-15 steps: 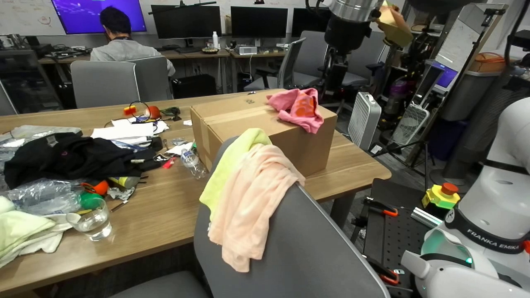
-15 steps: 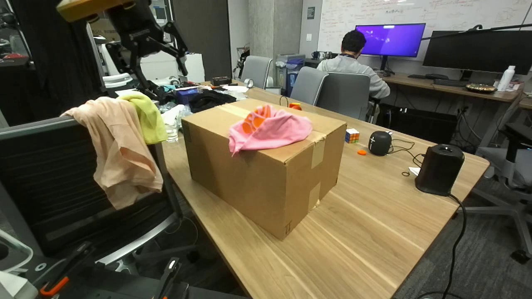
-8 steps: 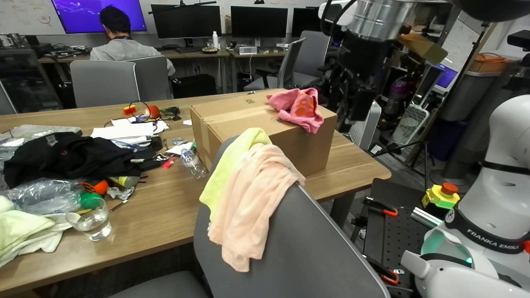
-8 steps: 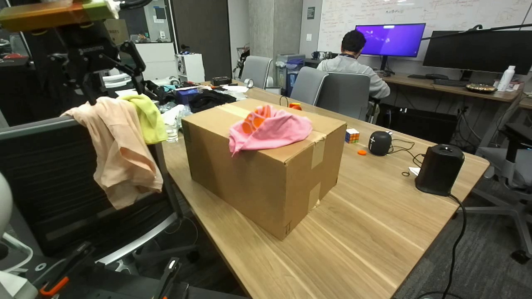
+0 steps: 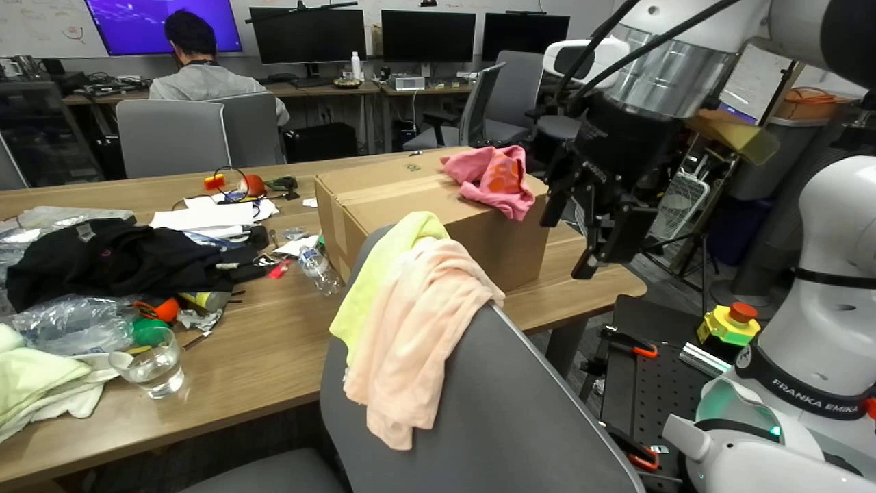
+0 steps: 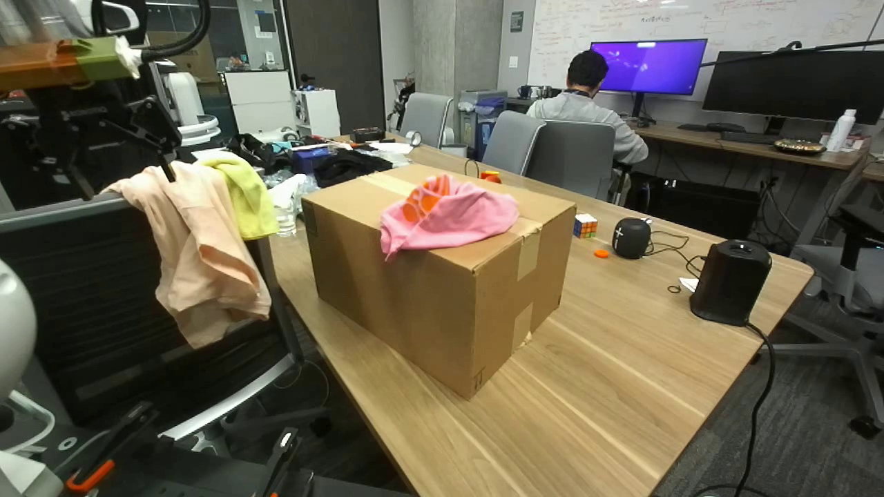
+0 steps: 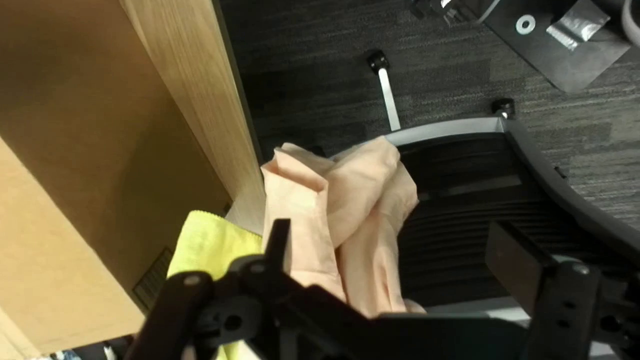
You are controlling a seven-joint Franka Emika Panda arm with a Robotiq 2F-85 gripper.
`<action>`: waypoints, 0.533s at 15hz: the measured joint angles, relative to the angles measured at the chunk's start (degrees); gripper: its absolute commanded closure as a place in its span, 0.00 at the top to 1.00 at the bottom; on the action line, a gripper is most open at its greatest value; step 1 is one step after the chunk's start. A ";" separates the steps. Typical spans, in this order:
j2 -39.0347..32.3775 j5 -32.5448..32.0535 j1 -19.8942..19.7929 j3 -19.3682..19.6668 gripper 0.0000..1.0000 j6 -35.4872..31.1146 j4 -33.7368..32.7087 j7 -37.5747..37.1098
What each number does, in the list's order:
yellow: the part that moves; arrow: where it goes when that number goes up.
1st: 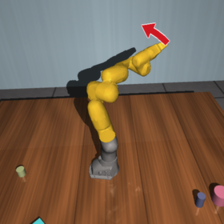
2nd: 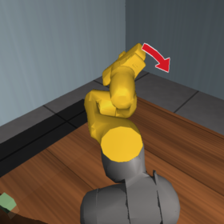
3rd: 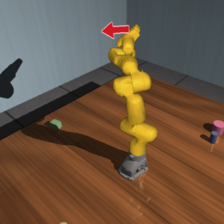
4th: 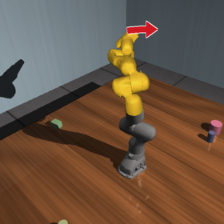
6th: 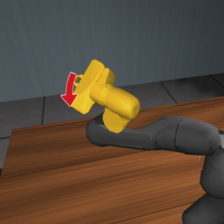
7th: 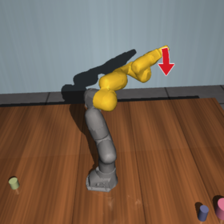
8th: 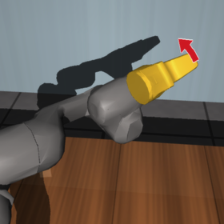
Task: Move the shirts from the chair to the box
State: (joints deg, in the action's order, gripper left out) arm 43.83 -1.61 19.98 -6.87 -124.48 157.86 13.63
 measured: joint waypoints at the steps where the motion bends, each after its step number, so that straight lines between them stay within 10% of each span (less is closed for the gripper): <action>1: -0.02 0.71 0.37 -0.51 1.00 -1.77 0.00 -0.46; 8: -0.29 3.50 2.00 -2.79 1.00 -12.03 0.01 -4.17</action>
State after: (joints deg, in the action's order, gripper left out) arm 43.54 1.88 21.98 -9.66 -136.51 157.87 9.47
